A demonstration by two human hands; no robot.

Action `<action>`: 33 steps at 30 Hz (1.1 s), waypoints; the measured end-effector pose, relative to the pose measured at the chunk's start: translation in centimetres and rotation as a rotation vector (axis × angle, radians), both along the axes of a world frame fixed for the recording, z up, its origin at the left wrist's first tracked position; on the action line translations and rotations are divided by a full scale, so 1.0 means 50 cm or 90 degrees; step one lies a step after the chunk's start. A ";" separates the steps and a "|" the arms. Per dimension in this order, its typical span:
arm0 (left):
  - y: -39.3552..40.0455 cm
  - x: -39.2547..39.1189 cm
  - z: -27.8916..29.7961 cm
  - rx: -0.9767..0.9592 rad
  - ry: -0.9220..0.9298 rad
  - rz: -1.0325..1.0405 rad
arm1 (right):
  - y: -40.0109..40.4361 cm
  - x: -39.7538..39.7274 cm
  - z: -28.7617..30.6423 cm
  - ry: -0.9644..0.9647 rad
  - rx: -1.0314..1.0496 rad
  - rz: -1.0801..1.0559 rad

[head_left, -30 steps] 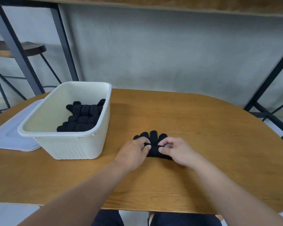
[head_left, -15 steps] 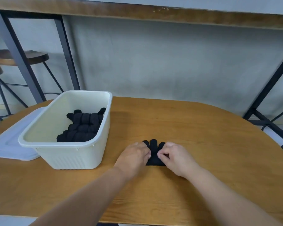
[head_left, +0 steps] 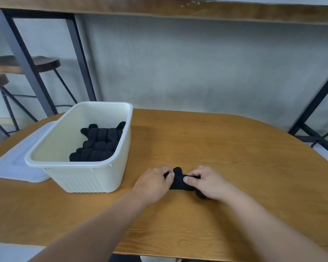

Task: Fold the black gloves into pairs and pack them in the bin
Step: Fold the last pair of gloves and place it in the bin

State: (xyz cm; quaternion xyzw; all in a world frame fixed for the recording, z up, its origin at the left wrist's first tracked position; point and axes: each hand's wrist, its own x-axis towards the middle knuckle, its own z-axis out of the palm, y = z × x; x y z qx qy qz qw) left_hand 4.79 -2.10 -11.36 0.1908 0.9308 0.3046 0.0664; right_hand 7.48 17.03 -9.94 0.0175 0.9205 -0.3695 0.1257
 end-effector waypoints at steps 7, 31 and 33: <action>0.015 -0.019 -0.016 -0.062 0.255 -0.032 | -0.018 -0.010 -0.020 0.297 0.120 -0.013; 0.004 -0.024 0.226 -0.478 0.350 -0.149 | -0.028 -0.058 0.156 0.329 0.257 0.186; -0.025 -0.037 0.271 -0.420 0.351 -0.104 | -0.057 -0.066 0.208 0.371 0.225 0.184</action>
